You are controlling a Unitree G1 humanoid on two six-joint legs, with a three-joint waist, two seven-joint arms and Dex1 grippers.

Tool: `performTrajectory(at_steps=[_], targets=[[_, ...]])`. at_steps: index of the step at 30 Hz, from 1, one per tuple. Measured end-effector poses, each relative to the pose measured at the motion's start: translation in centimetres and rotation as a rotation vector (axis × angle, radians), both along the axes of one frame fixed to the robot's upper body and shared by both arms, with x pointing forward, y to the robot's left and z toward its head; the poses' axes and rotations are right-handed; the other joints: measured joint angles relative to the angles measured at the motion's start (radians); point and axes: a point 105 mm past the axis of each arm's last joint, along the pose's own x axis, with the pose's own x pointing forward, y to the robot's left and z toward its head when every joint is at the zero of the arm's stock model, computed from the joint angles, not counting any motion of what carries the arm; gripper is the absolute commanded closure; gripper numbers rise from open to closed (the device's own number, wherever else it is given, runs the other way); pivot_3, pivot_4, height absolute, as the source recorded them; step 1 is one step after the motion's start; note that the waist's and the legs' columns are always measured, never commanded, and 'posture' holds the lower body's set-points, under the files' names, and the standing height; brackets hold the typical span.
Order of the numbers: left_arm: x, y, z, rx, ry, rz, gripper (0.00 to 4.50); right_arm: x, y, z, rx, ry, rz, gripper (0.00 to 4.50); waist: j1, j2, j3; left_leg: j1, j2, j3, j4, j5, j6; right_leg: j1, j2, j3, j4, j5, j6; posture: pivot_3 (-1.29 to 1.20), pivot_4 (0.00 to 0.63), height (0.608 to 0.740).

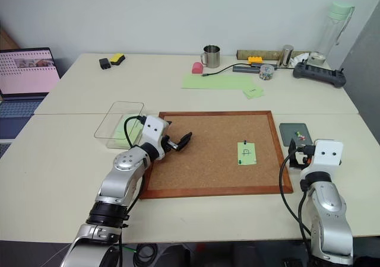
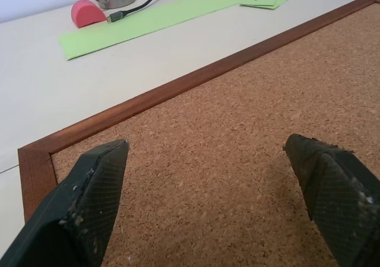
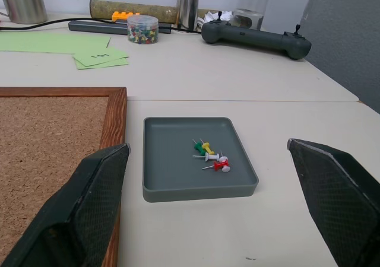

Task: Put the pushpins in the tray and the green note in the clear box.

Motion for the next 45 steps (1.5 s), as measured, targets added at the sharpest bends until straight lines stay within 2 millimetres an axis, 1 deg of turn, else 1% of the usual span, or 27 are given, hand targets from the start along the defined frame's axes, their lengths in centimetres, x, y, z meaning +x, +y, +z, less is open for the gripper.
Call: performTrajectory(at_steps=[5,13,17,21,23,26,28,29,30,32,35,36,40,41,44,45], targets=[[-0.1,-0.1,-0.2,-0.011,0.016,-0.013,0.00,0.0,0.0,0.0,0.000,0.000,0.000,0.02,0.000,0.000,0.000,0.000,0.000,0.000,0.000,0.000,0.000,0.000,0.000,0.000,0.000,0.000,0.000,0.00,0.150,0.740],[-0.3,-0.5,0.3,-0.040,0.016,-0.049,0.00,0.0,0.0,0.0,0.001,0.000,0.003,0.02,0.000,0.000,0.000,0.000,0.000,0.000,0.000,0.000,0.000,0.000,0.000,0.000,0.000,0.000,0.000,0.00,0.150,0.740],[-0.6,-0.7,0.5,-0.056,0.029,-0.083,0.00,0.1,0.5,0.1,-0.009,0.006,0.055,0.02,0.000,0.000,0.000,0.000,0.000,0.000,0.000,0.000,0.000,0.000,0.000,0.000,0.000,0.000,0.000,0.00,0.150,0.740],[-1.5,-1.1,0.8,-0.052,0.053,-0.185,0.00,0.3,2.6,0.4,-0.030,0.027,0.287,0.02,-0.001,0.000,0.000,0.000,0.000,0.000,0.000,0.000,0.000,0.000,0.000,0.000,0.000,0.000,0.000,0.00,0.150,0.740],[-1.9,-1.2,1.0,-0.046,0.058,-0.225,0.00,0.3,3.6,0.7,0.007,0.026,0.391,0.02,-0.001,0.000,0.000,0.001,0.000,0.000,0.000,0.000,0.000,0.001,0.000,0.000,0.000,0.000,0.000,0.00,0.150,0.740],[-2.4,-1.6,0.9,-0.057,0.081,-0.279,0.00,0.6,4.4,1.2,0.002,0.038,0.521,0.02,-0.002,0.000,0.000,0.001,0.000,0.000,0.000,0.000,0.000,0.001,0.000,0.000,0.000,0.000,0.000,0.00,0.150,0.740],[-2.9,-1.9,1.1,-0.064,0.088,-0.336,0.30,1.2,4.6,1.6,-0.047,0.063,0.607,0.00,-0.001,0.000,0.000,0.001,0.000,0.000,0.001,0.000,0.000,0.001,0.000,0.000,0.000,0.000,0.000,0.00,0.150,0.740],[-3.1,-2.1,1.2,-0.063,0.088,-0.352,0.30,1.4,4.7,1.7,-0.055,0.069,0.630,0.00,-0.001,0.000,0.000,0.001,0.000,0.000,0.001,0.000,0.000,0.001,0.000,0.000,0.000,0.000,0.000,0.00,0.150,0.740],[-3.3,-2.3,1.3,-0.064,0.087,-0.375,0.56,1.7,5.0,1.7,-0.061,0.077,0.661,0.00,-0.001,0.000,0.000,0.001,0.000,0.000,0.000,0.000,0.000,0.001,0.000,-0.001,0.000,0.000,0.000,0.00,0.150,0.740],[-3.5,-2.6,1.4,-0.063,0.089,-0.400,0.82,2.0,5.5,1.3,-0.068,0.100,0.704,0.00,-0.002,0.000,0.000,0.001,0.000,0.000,0.000,0.000,0.000,0.001,0.001,0.000,0.000,0.000,0.000,0.00,0.150,0.740],[-3.8,-3.0,1.3,-0.056,0.093,-0.428,1.14,2.5,6.9,0.3,-0.092,0.144,0.770,0.00,-0.002,0.000,0.000,0.001,0.000,0.000,0.001,0.000,0.000,0.001,0.000,0.000,0.000,0.000,0.000,0.00,0.150,0.740],[-3.8,-3.2,1.3,-0.056,0.094,-0.434,1.32,2.6,7.5,0.0,-0.095,0.153,0.797,0.00,-0.001,0.000,0.000,0.001,0.000,0.000,0.001,0.000,0.000,0.001,0.000,0.000,0.000,0.000,0.000,0.00,0.150,0.740],[-3.9,-3.7,1.3,-0.061,0.090,-0.453,1.85,3.0,8.7,-0.7,-0.099,0.165,0.828,0.00,0.000,0.000,0.000,0.001,0.000,0.000,0.001,0.000,0.000,0.001,0.000,0.000,0.000,0.000,0.000,0.00,0.150,0.740],[-4.0,-3.9,1.2,-0.056,0.090,-0.466,1.93,3.1,8.9,-0.9,-0.103,0.169,0.834,0.00,0.000,0.000,0.000,0.001,0.000,0.000,0.001,0.000,0.000,0.001,0.000,0.000,0.000,0.000,0.000,0.00,0.150,0.740],[-4.3,-4.5,1.0,-0.047,0.098,-0.497,2.43,3.3,9.5,-1.3,-0.094,0.179,0.846,0.00,0.000,0.000,0.000,0.001,0.000,0.000,0.001,0.000,0.000,0.001,0.000,0.000,0.000,0.000,0.000,0.00,0.150,0.740],[-4.4,-4.5,1.0,-0.047,0.099,-0.502,2.49,3.4,9.6,-1.4,-0.093,0.180,0.847,0.00,-0.001,0.000,0.000,0.001,0.000,0.000,0.001,0.000,0.000,0.001,0.000,0.000,0.000,0.000,0.000,0.00,0.150,0.740]])
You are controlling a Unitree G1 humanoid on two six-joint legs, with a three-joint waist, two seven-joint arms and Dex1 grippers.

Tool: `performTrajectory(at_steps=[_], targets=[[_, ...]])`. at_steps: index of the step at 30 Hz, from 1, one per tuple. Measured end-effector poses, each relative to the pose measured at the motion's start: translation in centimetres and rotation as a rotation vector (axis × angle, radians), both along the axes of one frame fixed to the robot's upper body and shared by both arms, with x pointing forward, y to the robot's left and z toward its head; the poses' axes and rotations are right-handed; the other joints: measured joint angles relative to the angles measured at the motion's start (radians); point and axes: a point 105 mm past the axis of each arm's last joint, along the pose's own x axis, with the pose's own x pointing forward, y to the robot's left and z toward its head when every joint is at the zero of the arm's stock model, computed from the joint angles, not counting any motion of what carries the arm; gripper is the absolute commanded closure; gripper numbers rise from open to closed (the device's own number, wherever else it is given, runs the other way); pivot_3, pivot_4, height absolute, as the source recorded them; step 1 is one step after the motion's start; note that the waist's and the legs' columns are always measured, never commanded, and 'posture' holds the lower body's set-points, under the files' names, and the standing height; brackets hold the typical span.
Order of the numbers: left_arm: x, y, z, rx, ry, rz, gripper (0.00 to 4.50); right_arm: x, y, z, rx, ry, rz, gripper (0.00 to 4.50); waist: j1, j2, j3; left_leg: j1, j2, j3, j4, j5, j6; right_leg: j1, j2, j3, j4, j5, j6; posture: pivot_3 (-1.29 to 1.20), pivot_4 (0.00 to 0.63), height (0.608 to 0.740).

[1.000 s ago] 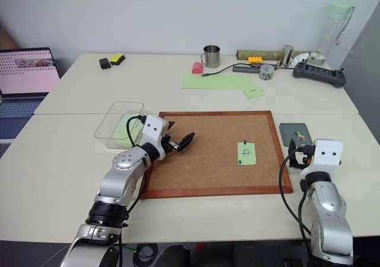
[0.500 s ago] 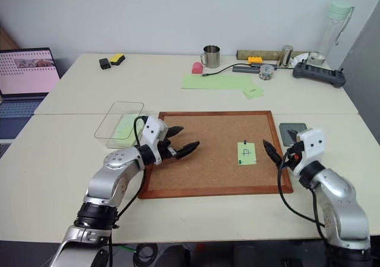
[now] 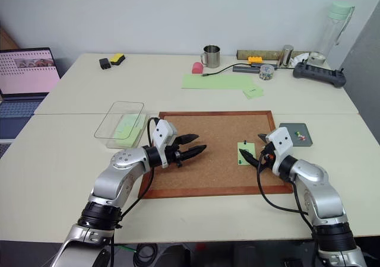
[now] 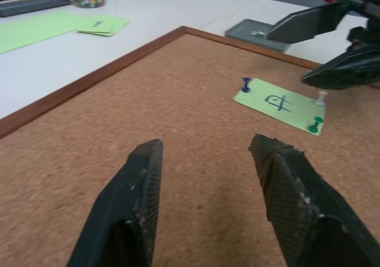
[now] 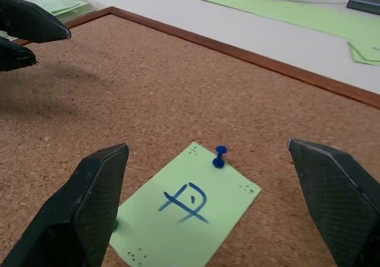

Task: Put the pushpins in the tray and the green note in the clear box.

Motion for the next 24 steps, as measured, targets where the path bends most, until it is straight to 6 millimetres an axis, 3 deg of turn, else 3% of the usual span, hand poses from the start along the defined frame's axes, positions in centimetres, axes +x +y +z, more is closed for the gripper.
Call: performTrajectory(at_steps=[14,21,24], targets=[[-0.2,-1.3,-0.2,0.003,0.014,-0.064,4.32,1.3,0.4,0.2,0.007,-0.008,-0.027,0.00,0.000,0.000,0.000,0.000,0.000,0.000,0.000,0.000,0.000,0.000,0.000,0.000,0.000,0.000,0.000,0.00,0.150,0.740],[-0.2,-1.3,-0.5,0.008,0.020,-0.061,4.46,1.4,0.6,-0.1,0.016,0.002,-0.028,0.00,0.000,0.000,0.000,0.000,0.000,0.000,0.000,0.000,0.000,0.000,0.000,0.000,0.000,0.000,0.000,0.00,0.150,0.740],[0.0,-1.0,-2.0,0.038,0.048,-0.038,4.46,1.6,0.8,-0.5,0.019,0.019,-0.025,0.00,-0.001,0.000,0.000,0.000,0.000,0.000,0.000,0.000,0.000,0.000,0.000,0.000,0.000,0.000,0.000,0.00,0.150,0.740]])
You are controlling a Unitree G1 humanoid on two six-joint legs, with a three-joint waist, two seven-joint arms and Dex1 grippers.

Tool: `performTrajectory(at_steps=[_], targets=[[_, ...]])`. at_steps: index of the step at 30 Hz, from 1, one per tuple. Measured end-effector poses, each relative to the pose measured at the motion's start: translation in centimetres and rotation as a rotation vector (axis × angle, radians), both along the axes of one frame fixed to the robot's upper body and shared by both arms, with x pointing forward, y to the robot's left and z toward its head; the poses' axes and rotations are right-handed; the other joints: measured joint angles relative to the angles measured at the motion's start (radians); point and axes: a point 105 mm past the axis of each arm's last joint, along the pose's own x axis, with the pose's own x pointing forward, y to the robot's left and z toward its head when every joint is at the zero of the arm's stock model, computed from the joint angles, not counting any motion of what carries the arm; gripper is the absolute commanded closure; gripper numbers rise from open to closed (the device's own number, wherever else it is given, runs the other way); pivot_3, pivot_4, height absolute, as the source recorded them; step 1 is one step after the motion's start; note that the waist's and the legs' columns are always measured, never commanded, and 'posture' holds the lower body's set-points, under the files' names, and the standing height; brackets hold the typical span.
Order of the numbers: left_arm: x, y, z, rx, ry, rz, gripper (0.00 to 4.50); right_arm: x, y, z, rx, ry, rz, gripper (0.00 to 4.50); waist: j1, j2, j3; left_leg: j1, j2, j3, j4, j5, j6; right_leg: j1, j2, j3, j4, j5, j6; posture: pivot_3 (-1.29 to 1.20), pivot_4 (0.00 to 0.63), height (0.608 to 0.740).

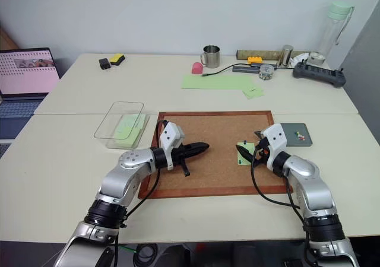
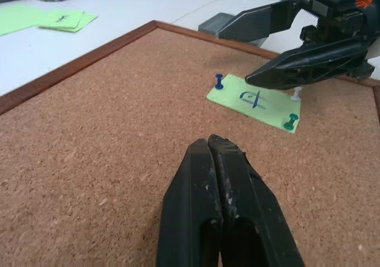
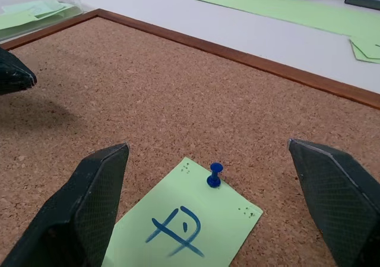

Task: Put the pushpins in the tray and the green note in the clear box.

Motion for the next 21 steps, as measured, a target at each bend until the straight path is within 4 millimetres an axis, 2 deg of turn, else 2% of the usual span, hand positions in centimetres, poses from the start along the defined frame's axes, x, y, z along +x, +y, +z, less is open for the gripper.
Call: performTrajectory(at_steps=[2,6,12,16,21], targets=[[-0.1,0.1,-1.8,0.050,0.043,0.014,4.46,0.2,0.3,-0.1,0.006,0.007,0.005,0.00,-0.001,0.000,0.000,0.000,0.000,0.000,0.000,0.000,0.000,0.000,0.000,0.000,0.000,0.000,0.000,0.00,0.150,0.740],[-0.1,-0.1,-2.1,0.096,0.001,-0.006,4.46,0.9,0.5,0.0,0.013,0.006,-0.009,0.00,0.002,0.001,-0.001,0.000,0.000,0.000,0.000,0.000,0.000,0.000,0.000,0.000,0.000,0.000,0.000,0.00,0.150,0.740],[0.0,-0.1,-2.0,0.097,-0.008,-0.004,4.46,1.5,0.4,-1.0,-0.004,0.042,-0.033,0.00,0.003,0.001,-0.001,0.000,0.000,0.000,0.000,0.000,0.000,0.000,0.000,0.000,0.000,0.000,0.000,0.00,0.150,0.740],[0.0,0.0,-2.0,0.097,-0.008,0.000,4.50,1.8,0.3,-1.7,0.007,0.069,-0.045,0.65,0.002,0.001,-0.002,0.001,0.000,0.000,0.000,0.000,0.000,0.000,0.000,0.000,0.000,0.000,0.000,0.00,0.150,0.740],[0.0,0.0,-2.0,0.097,-0.006,0.002,4.50,1.9,0.4,-1.7,0.016,0.062,-0.045,1.82,0.002,0.002,-0.002,0.001,0.000,0.000,0.000,0.000,0.000,0.000,0.000,0.000,0.001,0.000,0.000,0.00,0.150,0.740]])
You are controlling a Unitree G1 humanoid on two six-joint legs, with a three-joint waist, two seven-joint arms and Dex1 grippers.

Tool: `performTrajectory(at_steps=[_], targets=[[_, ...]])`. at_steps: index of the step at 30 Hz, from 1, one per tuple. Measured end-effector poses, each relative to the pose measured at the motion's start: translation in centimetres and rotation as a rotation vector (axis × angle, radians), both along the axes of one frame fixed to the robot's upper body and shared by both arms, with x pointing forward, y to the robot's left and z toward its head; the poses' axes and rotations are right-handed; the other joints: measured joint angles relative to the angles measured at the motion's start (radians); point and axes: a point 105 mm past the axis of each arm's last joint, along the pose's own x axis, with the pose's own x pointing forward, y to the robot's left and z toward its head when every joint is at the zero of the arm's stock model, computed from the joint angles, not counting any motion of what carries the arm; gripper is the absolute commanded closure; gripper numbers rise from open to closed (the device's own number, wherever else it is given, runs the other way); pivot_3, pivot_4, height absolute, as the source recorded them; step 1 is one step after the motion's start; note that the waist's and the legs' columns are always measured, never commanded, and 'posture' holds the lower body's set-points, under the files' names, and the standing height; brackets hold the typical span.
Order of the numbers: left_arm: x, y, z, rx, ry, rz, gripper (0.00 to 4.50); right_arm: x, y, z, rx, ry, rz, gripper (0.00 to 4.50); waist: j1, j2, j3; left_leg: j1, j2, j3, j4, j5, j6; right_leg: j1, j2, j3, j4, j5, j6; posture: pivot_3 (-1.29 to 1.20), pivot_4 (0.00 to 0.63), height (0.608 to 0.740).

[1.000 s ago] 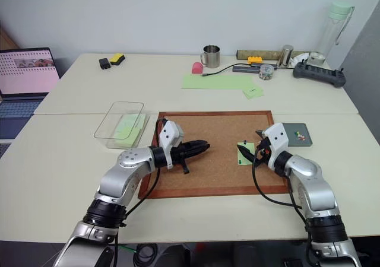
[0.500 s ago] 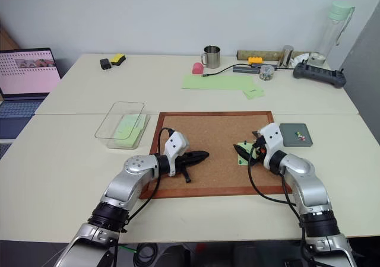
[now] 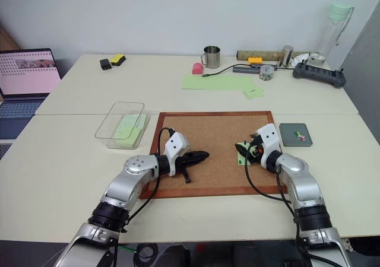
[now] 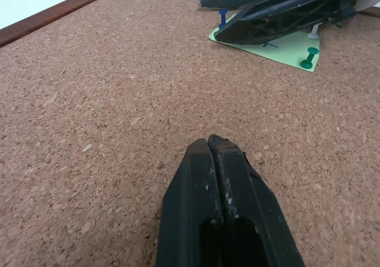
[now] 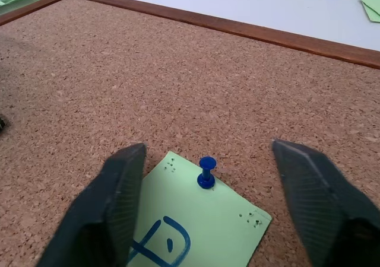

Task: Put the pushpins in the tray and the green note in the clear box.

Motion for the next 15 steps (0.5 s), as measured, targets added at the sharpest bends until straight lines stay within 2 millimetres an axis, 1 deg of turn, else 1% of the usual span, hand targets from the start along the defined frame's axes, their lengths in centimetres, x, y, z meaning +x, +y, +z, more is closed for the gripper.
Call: performTrajectory(at_steps=[3,11,12,13,14,15], targets=[[0.00,0.02,0.01,0.000,0.000,0.000,4.50,0.01,0.09,0.03,0.005,-0.002,0.000,2.32,0.000,0.000,0.000,0.000,0.000,0.000,0.000,0.000,0.000,0.000,0.000,0.000,0.000,0.000,0.000,0.00,0.150,0.740],[0.18,0.01,0.17,0.003,0.001,-0.002,4.50,0.06,0.22,0.15,0.005,-0.016,-0.001,3.95,0.000,0.000,0.000,0.000,0.000,0.000,0.000,0.000,0.000,0.000,0.000,0.000,0.000,0.000,0.000,0.00,0.150,0.740],[0.22,0.01,0.19,0.004,0.001,-0.002,4.50,0.06,0.23,0.15,0.002,-0.018,-0.001,4.07,-0.001,0.000,0.000,0.000,0.000,0.000,0.000,0.000,0.000,0.000,0.000,0.000,0.000,0.000,0.000,0.00,0.150,0.740],[0.24,0.01,0.21,0.004,0.001,-0.002,4.50,0.06,0.24,0.15,0.001,-0.019,-0.001,4.30,-0.001,0.000,0.000,0.000,0.000,0.000,0.000,0.000,0.000,0.000,0.000,0.000,0.000,0.000,0.000,0.00,0.150,0.740],[0.25,0.01,0.20,0.004,0.001,-0.001,4.50,0.05,0.26,0.15,0.001,-0.019,0.000,4.43,-0.001,0.000,0.000,0.000,0.000,0.000,0.000,0.000,0.000,0.000,0.000,0.000,0.000,0.000,0.000,0.00,0.150,0.740],[0.27,0.01,0.20,0.004,0.001,-0.001,4.50,0.05,0.28,0.15,0.002,-0.019,0.001,4.43,-0.001,0.000,0.000,0.000,0.000,0.000,0.000,0.000,0.000,0.000,0.000,0.000,0.000,0.000,0.000,0.00,0.150,0.740]])
